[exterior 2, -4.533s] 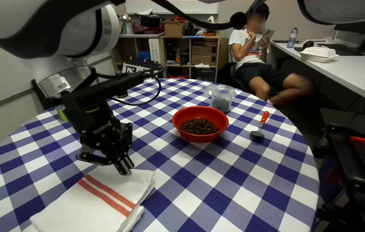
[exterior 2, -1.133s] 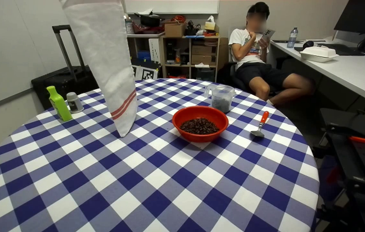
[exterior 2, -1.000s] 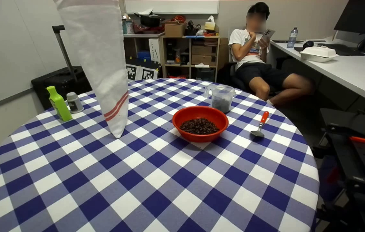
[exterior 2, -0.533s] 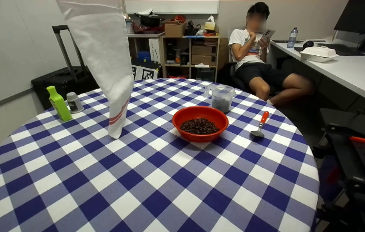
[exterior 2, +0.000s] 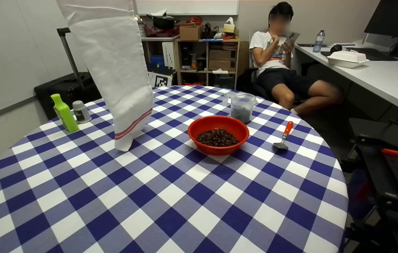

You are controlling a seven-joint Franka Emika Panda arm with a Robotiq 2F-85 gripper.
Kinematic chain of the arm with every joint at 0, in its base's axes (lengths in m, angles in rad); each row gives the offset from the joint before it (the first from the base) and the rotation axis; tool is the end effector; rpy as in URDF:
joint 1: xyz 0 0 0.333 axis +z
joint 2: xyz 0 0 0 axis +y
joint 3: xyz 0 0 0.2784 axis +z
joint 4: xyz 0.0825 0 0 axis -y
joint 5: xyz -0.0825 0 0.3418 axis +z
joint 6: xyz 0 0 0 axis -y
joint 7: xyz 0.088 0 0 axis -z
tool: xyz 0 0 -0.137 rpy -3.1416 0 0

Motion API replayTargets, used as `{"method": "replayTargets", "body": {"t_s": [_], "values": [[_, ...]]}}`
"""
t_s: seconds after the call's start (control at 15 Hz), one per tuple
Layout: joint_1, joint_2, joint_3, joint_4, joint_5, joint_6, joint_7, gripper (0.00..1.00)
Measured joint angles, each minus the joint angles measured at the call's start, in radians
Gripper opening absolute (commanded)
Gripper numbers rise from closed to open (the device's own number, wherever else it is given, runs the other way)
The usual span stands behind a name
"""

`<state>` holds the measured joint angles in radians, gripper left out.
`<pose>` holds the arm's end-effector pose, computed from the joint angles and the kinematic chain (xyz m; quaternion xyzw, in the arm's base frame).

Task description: Move the towel to the right

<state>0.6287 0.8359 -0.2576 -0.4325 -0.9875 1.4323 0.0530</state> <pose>0.6147 0.2196 0.6111 0.8324 0.0676 0.2225 0.5030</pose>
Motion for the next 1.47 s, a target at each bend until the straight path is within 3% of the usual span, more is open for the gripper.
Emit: {"method": "replayTargets", "body": {"t_s": [0.87, 1.47], "values": [[-0.027, -0.078, 0.001, 0.003, 0.0, -0.009, 0.227, 0.04], [0.044, -0.058, 0.045, -0.016, 0.007, -0.125, 0.238, 0.04]]}}
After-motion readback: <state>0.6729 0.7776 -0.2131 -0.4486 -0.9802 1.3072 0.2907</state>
